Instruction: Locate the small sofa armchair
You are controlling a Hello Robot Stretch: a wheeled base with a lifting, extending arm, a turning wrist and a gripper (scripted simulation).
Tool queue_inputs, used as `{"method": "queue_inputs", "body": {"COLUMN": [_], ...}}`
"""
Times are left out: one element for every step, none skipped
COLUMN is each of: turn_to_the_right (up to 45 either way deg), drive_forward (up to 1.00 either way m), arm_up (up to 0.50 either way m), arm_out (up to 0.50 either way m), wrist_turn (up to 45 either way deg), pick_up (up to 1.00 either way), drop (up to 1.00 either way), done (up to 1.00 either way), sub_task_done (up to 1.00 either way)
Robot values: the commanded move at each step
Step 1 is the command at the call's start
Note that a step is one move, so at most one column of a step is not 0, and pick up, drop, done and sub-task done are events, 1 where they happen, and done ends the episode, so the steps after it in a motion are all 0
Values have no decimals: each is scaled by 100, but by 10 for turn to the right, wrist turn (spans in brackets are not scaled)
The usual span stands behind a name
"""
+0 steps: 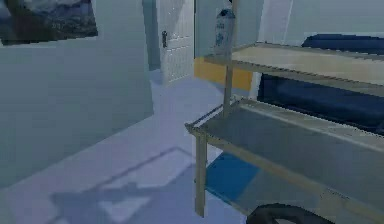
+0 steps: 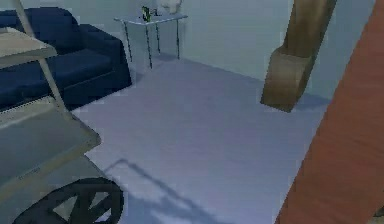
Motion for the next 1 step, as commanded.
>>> {"method": "queue_inputs", "body": {"turn_to_the_right": [0], "drive_forward": [40], "arm_up": [0], "arm_out": [0], "wrist_turn": [0], "pick_up": [0], "drop": [0], "done": [0], "sub_task_done": [0]}}
